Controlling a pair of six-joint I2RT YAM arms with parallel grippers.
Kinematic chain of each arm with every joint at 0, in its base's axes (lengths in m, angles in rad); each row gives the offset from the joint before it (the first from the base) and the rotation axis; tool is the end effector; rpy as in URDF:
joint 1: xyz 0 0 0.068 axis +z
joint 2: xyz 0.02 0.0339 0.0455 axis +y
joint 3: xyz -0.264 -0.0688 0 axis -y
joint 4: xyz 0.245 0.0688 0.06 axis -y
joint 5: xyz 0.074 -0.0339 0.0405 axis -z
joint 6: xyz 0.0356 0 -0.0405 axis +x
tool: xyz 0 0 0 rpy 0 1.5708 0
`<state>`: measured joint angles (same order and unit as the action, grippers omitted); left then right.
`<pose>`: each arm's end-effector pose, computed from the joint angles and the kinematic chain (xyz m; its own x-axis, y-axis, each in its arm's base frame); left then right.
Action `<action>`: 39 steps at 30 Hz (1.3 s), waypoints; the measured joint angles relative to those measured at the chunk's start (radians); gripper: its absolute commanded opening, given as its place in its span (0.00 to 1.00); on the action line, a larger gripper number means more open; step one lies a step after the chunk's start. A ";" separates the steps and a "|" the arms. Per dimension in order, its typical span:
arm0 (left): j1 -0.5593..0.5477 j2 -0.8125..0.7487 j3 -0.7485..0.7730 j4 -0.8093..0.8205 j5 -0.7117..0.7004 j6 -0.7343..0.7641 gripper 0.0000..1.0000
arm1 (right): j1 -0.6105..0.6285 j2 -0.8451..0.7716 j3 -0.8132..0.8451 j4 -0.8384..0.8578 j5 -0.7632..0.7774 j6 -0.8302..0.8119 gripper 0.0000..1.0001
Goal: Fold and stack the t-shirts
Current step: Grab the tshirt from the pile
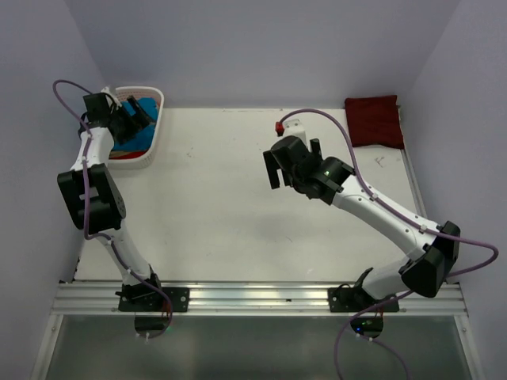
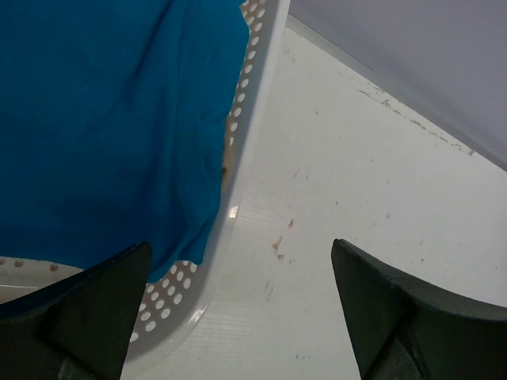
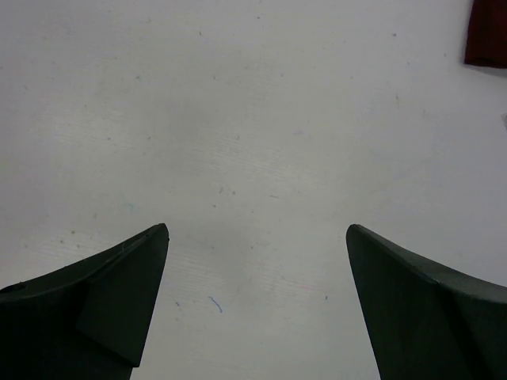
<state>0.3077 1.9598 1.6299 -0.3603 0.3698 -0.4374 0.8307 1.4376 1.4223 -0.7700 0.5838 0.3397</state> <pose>0.4366 0.1252 0.2669 -0.5426 -0.5868 -0.6010 -0.2722 0.7997 -0.5351 0.2196 0.2114 0.3581 -0.5673 -0.2089 -0.7966 -0.1742 0.9759 -0.1318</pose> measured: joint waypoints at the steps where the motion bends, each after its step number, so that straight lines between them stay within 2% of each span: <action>1: 0.000 0.000 0.005 -0.002 -0.001 0.003 1.00 | 0.000 -0.005 -0.003 0.000 0.000 0.001 0.99; 7: 0.000 0.000 0.057 -0.004 -0.031 0.021 1.00 | -0.001 -0.040 -0.006 0.002 0.000 0.002 0.99; 11: -0.003 0.012 0.106 -0.045 -0.118 0.048 0.97 | -0.001 -0.066 -0.016 0.003 0.000 0.002 0.99; 13: -0.007 0.044 0.171 -0.076 -0.164 0.061 0.91 | -0.001 -0.075 -0.020 0.003 0.001 0.004 0.99; 16: -0.011 0.116 0.279 -0.095 -0.212 0.069 0.89 | -0.001 -0.081 -0.022 0.002 0.001 0.008 0.99; 26: -0.027 0.315 0.397 -0.163 -0.264 0.083 0.87 | -0.001 -0.133 -0.066 0.000 0.011 0.015 0.99; 29: -0.029 0.333 0.397 -0.170 -0.272 0.084 0.83 | -0.002 -0.151 -0.084 0.000 0.023 0.019 0.99; 32: -0.029 0.333 0.400 -0.170 -0.277 0.089 0.74 | -0.003 -0.153 -0.093 0.000 0.028 0.019 0.99; 35: -0.029 0.333 0.402 -0.171 -0.282 0.090 0.55 | -0.003 -0.153 -0.100 0.000 0.029 0.020 0.99; 36: -0.029 0.333 0.401 -0.171 -0.283 0.090 0.41 | -0.003 -0.153 -0.103 0.000 0.029 0.020 0.99; 38: -0.029 0.333 0.401 -0.171 -0.286 0.092 0.27 | -0.003 -0.151 -0.105 0.000 0.030 0.021 0.99; 39: -0.029 0.333 0.401 -0.171 -0.286 0.094 0.15 | -0.003 -0.150 -0.105 0.001 0.031 0.022 0.99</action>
<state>0.2787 2.2929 2.0312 -0.5312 0.0837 -0.3431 0.8280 1.2877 1.3170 -0.7692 0.6144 0.3618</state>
